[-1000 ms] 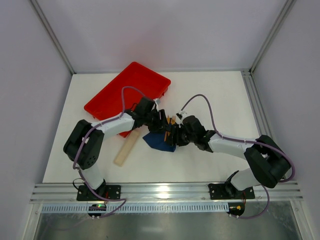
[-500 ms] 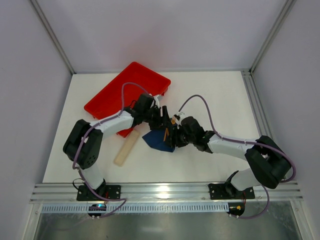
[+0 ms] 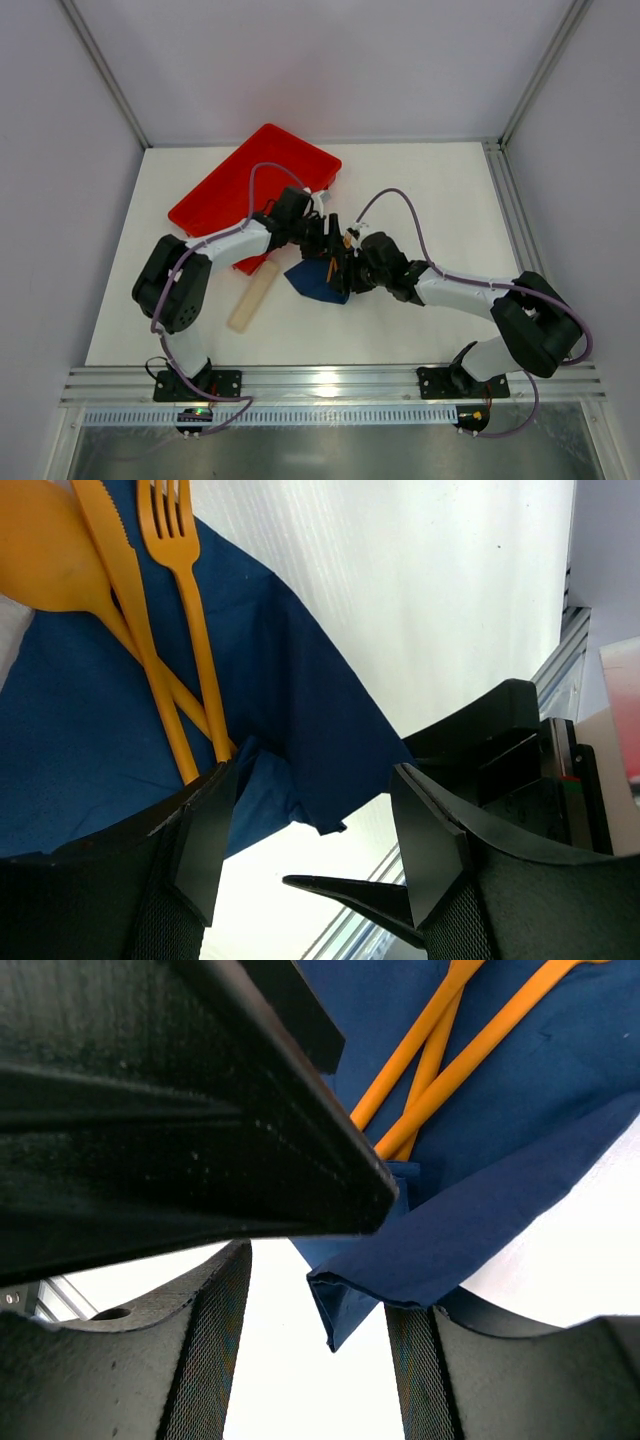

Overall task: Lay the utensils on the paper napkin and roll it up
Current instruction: Roll the napkin at the center of the board.

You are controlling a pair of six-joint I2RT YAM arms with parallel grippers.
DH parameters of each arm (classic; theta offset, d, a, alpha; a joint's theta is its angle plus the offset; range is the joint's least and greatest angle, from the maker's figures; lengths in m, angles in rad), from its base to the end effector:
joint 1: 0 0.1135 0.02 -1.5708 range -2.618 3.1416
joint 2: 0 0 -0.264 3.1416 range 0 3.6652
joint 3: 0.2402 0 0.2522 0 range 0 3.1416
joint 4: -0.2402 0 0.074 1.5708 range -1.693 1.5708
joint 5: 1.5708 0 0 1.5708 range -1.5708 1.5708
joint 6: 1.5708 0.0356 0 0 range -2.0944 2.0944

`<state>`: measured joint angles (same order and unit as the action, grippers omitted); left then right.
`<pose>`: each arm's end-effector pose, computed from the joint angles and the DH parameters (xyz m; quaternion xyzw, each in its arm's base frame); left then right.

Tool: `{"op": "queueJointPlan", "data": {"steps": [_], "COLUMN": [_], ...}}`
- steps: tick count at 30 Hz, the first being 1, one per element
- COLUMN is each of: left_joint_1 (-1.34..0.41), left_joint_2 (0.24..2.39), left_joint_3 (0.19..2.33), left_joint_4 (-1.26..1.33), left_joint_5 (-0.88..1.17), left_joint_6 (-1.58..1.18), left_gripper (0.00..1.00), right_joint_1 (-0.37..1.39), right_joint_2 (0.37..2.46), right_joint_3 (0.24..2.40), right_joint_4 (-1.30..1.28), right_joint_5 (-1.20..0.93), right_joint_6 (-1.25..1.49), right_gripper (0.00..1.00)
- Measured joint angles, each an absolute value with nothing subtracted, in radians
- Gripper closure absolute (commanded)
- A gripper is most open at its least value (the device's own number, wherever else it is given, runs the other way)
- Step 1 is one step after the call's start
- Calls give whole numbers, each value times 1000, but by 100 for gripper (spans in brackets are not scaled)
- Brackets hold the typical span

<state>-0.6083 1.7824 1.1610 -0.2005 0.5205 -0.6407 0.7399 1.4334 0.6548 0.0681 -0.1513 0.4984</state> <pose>0.3025 -0.2322 0.2010 0.0795 0.9008 -0.4009 0.1467 0.2055 0.1949 0.1745 -0.1405 0.8959 0.2973 0.2988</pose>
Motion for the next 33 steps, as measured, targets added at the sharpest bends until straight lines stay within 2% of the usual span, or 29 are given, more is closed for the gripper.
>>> {"op": "queueJointPlan", "data": {"steps": [12, 33], "left_joint_1": [-527, -532], "left_joint_2": [1777, 1730], "left_joint_3": [1088, 1085], "left_joint_4": [-195, -137], "left_joint_5": [456, 542], "left_joint_6": [-672, -671], "left_gripper": [37, 31], "right_joint_1": [746, 775], "right_joint_2": [1389, 1475], "right_joint_3": [683, 741], "right_joint_4": [25, 20], "right_joint_5": [-117, -118], "right_joint_6": [486, 472], "right_gripper": [46, 47]}}
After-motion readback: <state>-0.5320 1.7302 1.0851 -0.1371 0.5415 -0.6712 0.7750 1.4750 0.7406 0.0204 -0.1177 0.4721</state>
